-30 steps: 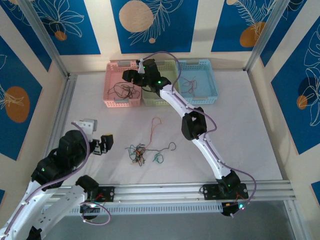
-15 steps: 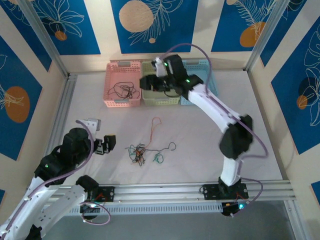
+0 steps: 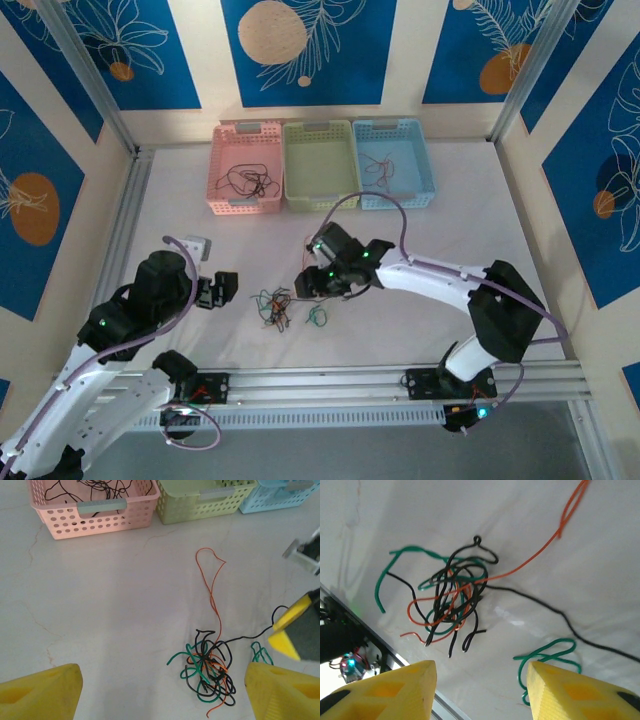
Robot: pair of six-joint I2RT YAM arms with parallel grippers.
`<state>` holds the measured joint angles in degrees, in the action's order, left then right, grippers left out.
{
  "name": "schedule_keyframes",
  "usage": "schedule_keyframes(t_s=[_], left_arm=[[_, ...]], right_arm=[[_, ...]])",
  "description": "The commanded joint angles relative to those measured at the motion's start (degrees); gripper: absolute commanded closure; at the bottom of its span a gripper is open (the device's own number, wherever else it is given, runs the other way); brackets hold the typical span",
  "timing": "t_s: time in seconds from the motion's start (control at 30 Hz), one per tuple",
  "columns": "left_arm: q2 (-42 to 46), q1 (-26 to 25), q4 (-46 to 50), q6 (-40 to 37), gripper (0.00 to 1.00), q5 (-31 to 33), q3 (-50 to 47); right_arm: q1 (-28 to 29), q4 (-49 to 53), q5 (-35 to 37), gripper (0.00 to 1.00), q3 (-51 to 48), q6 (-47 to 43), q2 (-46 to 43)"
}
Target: Untangle the cables
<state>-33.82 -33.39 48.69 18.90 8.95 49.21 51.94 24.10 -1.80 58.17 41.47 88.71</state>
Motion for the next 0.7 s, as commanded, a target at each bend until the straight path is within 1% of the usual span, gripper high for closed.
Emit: schedule_keyframes(t_s=[0.0,0.1,0.3,0.5,0.6,0.67], left_arm=[[0.4,0.4,-0.9,-1.1,0.16,-1.2,-0.3],[0.2,0.3,-0.9,-1.1,0.16,-1.3,-0.3],[0.2,0.4,-0.9,-1.1,0.16,-1.2,-0.3],[0.2,0.4,-0.9,-1.1,0.16,-1.2,-0.3],[0.2,0.4,-0.8,-1.1,0.16,-1.1,-0.3],[0.3,0.4,-0.8,-1.1,0.16,-1.1,-0.3]], right_arm=[[2.5,4.4,7.2,0.49,2.7,3.1,3.1],[5.2,8.0,11.1,0.49,4.8,3.9,6.6],[8.0,9.5,12.8,0.49,5.2,5.5,11.3],[9.3,12.8,15.3,0.5,6.9,6.1,13.3],[9.3,12.8,15.3,0.55,7.1,6.1,14.0],[9.2,12.8,15.2,0.63,7.3,5.9,14.3]])
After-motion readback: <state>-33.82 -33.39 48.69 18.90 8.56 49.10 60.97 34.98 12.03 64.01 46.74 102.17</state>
